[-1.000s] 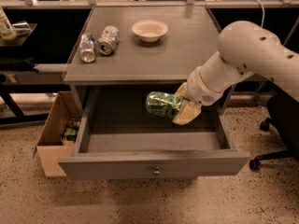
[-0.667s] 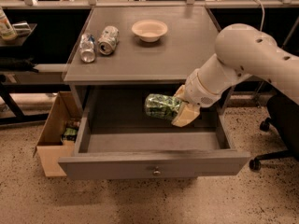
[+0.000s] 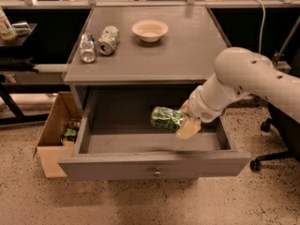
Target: Place green can into top drawer
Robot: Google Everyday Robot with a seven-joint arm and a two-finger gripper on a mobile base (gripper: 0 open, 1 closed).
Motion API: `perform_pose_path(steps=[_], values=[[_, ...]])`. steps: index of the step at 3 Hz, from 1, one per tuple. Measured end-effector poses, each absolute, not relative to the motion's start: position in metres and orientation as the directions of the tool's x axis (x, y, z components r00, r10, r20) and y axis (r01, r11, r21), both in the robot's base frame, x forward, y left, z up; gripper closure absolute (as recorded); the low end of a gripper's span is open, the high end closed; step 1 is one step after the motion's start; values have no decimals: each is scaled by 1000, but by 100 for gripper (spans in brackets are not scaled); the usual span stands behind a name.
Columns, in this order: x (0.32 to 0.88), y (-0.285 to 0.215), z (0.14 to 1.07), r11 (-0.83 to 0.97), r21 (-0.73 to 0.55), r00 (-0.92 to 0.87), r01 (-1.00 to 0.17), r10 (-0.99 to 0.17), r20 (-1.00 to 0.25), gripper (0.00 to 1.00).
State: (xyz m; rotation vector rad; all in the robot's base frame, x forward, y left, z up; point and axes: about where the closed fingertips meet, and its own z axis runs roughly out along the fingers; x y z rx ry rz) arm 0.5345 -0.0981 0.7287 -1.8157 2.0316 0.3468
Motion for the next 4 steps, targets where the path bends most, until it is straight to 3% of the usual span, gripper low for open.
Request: perform_pose_path(steps=[2, 4], values=[[531, -133, 660, 304, -5, -269, -953, -851, -451, 100], [536, -136, 660, 314, -4, -278, -949, -846, -455, 100]])
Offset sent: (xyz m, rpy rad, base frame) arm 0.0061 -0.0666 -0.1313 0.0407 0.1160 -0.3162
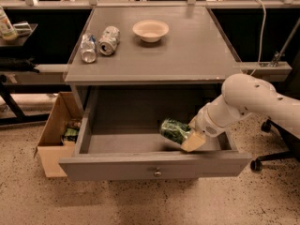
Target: Place green can into top drawer
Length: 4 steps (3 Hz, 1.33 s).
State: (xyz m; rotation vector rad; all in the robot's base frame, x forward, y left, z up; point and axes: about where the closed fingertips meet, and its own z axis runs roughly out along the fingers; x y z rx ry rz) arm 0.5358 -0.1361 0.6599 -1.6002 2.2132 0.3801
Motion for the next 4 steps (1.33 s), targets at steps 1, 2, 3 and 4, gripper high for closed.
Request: perform_pose_path(steps=[1, 2, 3, 4], values=[[539, -138, 655, 320, -3, -283, -948, -844, -455, 100], [540, -138, 659, 321, -3, -284, -947, -844, -455, 100], [545, -139, 657, 326, -6, -287, -945, -841, -459, 100], [579, -141, 662, 316, -54, -249, -947, -831, -497, 100]])
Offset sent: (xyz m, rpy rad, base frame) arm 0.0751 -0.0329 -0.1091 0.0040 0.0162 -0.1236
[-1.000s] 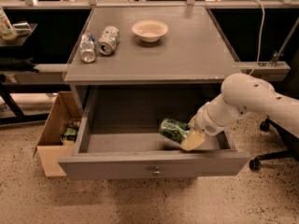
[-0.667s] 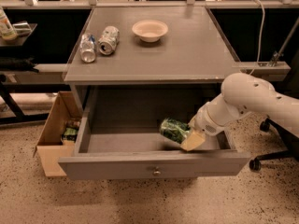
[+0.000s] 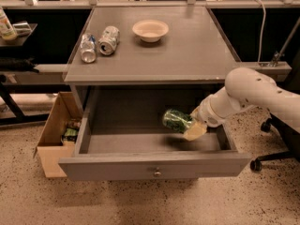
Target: Place green can into top drawer
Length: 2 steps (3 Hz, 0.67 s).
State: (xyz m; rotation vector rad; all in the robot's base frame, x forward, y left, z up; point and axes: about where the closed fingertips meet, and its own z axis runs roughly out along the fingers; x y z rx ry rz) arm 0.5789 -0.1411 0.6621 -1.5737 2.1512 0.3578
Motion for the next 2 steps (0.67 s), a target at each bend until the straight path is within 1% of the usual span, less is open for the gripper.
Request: perform_pose_path(steps=[2], values=[[611, -141, 676, 300, -115, -203, -947, -835, -512, 100]])
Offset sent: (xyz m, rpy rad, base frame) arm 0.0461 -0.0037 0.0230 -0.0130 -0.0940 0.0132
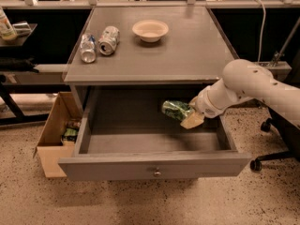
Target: Place green can into top drawer
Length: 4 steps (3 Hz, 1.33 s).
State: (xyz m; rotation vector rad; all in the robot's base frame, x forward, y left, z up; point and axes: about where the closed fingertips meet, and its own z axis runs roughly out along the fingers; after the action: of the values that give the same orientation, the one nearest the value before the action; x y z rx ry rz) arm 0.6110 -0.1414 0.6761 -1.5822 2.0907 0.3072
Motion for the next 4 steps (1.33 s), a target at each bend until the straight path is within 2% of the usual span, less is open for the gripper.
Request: perform_pose_path(steps=[3, 4], values=[[603, -137, 616, 355, -58, -288, -933, -834, -470, 100], [604, -135, 604, 363, -44, -301, -931, -828, -473, 82]])
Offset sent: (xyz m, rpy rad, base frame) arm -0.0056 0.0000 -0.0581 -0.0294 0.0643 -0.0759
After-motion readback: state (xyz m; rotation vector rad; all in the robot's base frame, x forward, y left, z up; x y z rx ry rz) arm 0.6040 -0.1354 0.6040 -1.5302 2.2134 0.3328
